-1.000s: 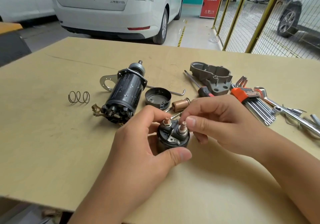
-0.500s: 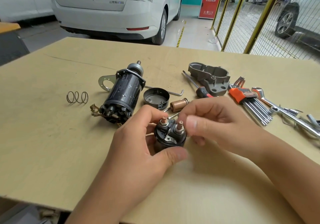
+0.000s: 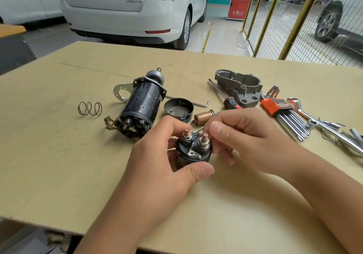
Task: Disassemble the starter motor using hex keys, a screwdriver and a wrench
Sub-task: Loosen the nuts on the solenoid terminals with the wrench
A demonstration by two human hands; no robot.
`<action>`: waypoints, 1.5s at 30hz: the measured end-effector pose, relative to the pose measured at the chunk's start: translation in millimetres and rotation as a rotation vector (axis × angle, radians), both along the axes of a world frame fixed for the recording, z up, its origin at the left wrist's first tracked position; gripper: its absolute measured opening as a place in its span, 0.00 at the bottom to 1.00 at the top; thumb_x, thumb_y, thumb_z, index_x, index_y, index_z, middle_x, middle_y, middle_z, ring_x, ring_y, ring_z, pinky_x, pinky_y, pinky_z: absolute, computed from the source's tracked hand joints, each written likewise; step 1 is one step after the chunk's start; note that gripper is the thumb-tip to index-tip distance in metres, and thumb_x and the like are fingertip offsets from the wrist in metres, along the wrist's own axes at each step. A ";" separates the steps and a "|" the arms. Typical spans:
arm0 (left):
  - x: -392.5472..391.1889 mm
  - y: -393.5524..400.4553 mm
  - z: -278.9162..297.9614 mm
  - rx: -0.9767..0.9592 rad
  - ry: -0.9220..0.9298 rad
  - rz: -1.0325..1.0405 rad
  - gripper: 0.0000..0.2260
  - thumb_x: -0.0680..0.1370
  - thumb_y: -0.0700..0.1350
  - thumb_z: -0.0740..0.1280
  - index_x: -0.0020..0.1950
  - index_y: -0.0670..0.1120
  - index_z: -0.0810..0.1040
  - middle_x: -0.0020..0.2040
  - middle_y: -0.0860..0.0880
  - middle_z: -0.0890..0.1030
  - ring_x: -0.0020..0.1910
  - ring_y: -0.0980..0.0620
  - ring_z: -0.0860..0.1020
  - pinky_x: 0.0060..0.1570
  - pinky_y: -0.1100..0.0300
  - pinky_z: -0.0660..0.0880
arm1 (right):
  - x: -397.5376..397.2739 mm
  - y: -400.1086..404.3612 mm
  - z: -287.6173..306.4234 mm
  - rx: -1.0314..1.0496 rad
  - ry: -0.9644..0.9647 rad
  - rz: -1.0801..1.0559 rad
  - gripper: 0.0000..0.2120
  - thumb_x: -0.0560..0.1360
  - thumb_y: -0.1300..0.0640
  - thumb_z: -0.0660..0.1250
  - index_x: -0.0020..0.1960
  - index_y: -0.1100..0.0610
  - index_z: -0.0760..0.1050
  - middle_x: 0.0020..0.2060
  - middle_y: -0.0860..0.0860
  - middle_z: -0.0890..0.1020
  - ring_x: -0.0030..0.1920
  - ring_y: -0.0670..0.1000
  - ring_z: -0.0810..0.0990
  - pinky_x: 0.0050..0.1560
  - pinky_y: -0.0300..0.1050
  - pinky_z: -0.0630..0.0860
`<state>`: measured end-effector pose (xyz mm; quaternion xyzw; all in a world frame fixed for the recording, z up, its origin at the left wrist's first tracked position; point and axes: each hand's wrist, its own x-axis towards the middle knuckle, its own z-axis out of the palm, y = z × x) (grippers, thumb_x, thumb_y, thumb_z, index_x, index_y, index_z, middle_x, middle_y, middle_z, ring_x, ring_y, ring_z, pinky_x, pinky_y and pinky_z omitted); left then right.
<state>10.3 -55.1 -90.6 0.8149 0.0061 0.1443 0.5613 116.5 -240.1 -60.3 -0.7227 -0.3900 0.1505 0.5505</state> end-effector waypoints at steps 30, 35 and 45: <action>2.5 0.8 1.0 0.030 -0.065 0.064 0.22 0.63 0.53 0.81 0.53 0.60 0.78 0.49 0.60 0.86 0.47 0.58 0.86 0.50 0.48 0.85 | -15.0 14.2 -3.4 0.069 -0.345 -0.137 0.12 0.72 0.52 0.77 0.44 0.61 0.80 0.31 0.55 0.79 0.28 0.56 0.74 0.27 0.55 0.71; 1.3 0.3 2.7 0.035 -0.060 0.068 0.22 0.63 0.53 0.81 0.53 0.60 0.78 0.49 0.60 0.86 0.46 0.58 0.86 0.50 0.48 0.84 | -14.3 14.1 -4.2 0.107 -0.274 -0.098 0.08 0.75 0.56 0.74 0.46 0.61 0.80 0.35 0.56 0.81 0.31 0.57 0.76 0.30 0.53 0.73; 1.3 0.2 2.8 -0.001 -0.046 0.053 0.22 0.63 0.50 0.80 0.53 0.62 0.79 0.48 0.60 0.87 0.46 0.58 0.86 0.49 0.56 0.84 | -9.1 12.0 0.3 -0.028 -0.476 -0.074 0.06 0.79 0.59 0.68 0.49 0.61 0.81 0.38 0.50 0.81 0.35 0.46 0.76 0.37 0.38 0.69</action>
